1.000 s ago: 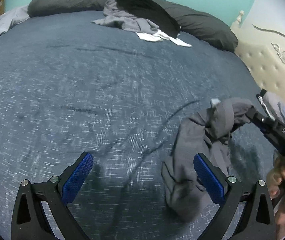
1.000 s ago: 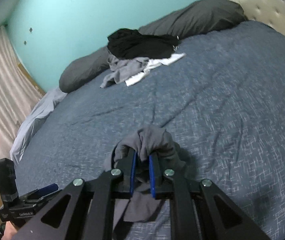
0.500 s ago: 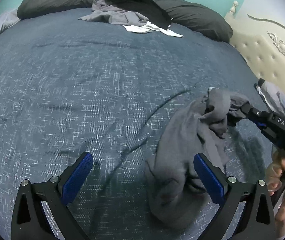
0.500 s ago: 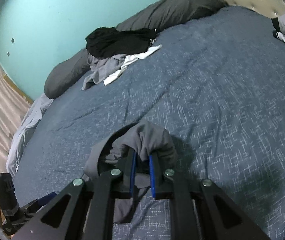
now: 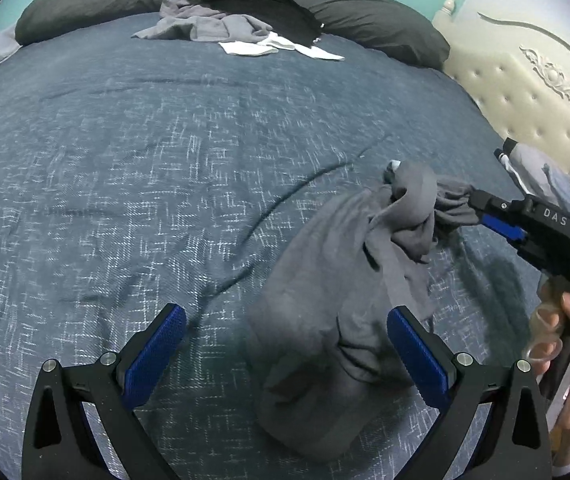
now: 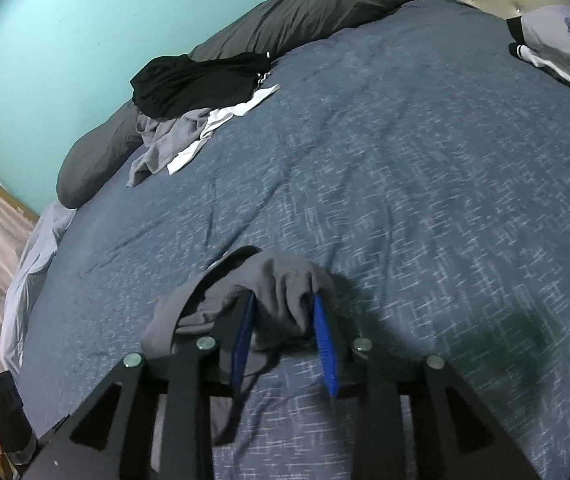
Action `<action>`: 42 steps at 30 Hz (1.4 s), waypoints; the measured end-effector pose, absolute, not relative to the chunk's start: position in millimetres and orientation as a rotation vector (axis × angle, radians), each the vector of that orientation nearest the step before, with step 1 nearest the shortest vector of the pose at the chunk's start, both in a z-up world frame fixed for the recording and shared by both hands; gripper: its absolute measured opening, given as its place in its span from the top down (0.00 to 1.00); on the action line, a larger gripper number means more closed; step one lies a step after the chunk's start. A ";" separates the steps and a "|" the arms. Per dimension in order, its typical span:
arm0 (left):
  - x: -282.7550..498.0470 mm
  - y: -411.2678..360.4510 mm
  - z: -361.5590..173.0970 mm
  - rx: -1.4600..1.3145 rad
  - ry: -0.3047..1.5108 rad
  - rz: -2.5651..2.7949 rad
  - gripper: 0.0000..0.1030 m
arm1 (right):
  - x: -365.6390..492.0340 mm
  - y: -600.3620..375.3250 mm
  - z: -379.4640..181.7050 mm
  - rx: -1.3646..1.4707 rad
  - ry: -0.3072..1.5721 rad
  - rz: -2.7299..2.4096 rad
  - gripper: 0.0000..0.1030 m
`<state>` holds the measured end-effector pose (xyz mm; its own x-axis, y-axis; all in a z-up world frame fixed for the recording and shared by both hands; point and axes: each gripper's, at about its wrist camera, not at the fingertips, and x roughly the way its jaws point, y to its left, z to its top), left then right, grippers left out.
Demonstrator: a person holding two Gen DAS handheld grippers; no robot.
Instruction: Fold clothes
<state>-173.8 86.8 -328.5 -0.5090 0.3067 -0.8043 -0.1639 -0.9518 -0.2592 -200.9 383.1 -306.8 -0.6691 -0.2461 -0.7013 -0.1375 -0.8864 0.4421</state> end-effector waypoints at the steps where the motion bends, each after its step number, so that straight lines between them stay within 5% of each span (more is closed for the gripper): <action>1: -173.5 87.2 -329.1 -1.382 -0.216 2.503 0.00 | -200.9 383.4 -306.5 1.257 -0.717 -2.725 0.71; 38: -177.7 105.3 -341.6 -1.435 -0.168 2.420 0.01 | -205.6 380.9 -308.1 1.314 -0.650 -2.739 0.68; 42: -177.9 103.1 -339.1 -1.424 -0.163 2.437 0.10 | -205.1 382.0 -307.0 1.305 -0.654 -2.745 0.68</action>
<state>-177.9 103.1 -339.1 -0.4560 0.3235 -0.8291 -0.2100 -0.9444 -0.2530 -205.1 382.0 -307.0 -0.6470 -0.2058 -0.7342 -0.1476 -0.9109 0.3854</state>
